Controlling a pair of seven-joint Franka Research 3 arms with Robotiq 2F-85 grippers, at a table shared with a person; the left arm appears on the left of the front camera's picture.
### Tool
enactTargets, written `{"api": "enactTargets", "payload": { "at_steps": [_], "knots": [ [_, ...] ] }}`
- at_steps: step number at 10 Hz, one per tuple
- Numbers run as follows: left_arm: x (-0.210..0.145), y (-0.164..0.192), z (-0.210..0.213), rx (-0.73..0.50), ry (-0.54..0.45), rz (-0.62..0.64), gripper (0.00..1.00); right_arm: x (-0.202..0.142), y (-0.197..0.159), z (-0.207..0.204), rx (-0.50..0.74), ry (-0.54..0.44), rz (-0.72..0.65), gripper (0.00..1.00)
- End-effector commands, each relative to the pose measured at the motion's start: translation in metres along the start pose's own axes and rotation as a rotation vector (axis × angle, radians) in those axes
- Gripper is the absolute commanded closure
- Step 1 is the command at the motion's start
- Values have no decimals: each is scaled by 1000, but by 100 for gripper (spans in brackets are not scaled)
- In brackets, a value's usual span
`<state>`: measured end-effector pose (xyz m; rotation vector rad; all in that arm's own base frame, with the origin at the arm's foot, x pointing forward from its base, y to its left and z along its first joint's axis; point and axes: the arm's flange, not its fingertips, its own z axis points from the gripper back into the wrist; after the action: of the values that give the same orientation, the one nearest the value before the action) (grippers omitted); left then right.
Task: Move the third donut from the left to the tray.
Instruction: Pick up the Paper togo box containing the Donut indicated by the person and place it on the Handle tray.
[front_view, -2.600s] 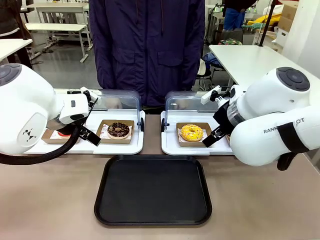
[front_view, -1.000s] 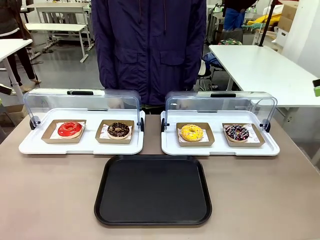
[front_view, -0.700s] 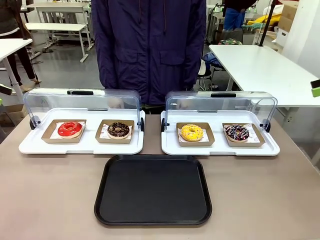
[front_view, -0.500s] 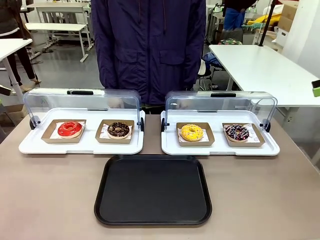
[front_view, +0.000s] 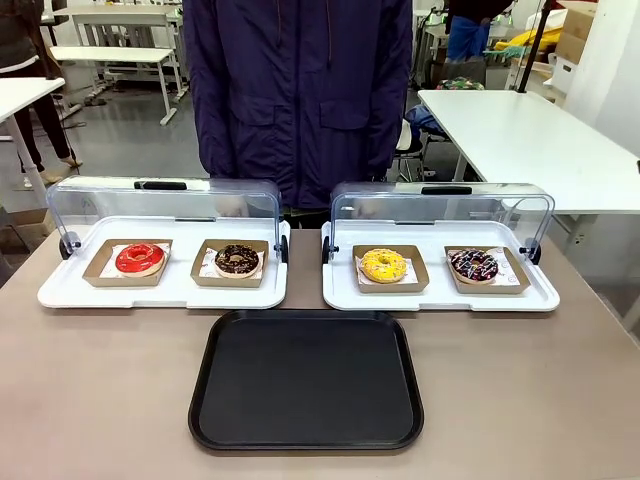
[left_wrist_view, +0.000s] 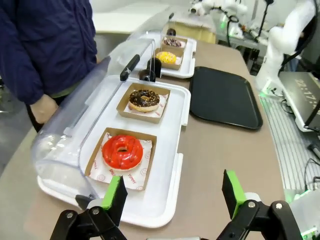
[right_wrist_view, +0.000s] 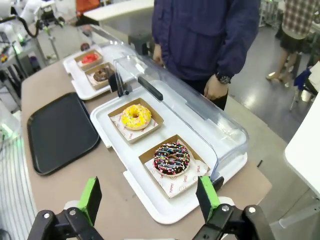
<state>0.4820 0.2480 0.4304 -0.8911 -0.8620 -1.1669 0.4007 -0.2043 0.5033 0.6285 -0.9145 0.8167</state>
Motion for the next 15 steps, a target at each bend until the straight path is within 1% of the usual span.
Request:
{"api": "enactTargets", "payload": {
  "at_steps": [1,5,7,8,9,15],
  "knots": [
    [0,16,13,-15,-52,-40,0,0,-15,5,18,-39,25,0],
    [-8,29,20,-42,-81,-57,0,-6,-20,15,-1,-61,7,0],
    [-10,32,22,-19,-108,-55,0,-9,-16,13,3,-33,-23,0],
    [-9,31,20,-28,-108,-46,0,-9,-16,13,3,-33,-23,0],
    [-12,30,17,-26,-61,-28,0,-9,-16,13,3,-33,-23,0],
    [-12,30,17,-26,-61,-28,0,-9,-16,13,3,-33,-23,0]
  ]
}}
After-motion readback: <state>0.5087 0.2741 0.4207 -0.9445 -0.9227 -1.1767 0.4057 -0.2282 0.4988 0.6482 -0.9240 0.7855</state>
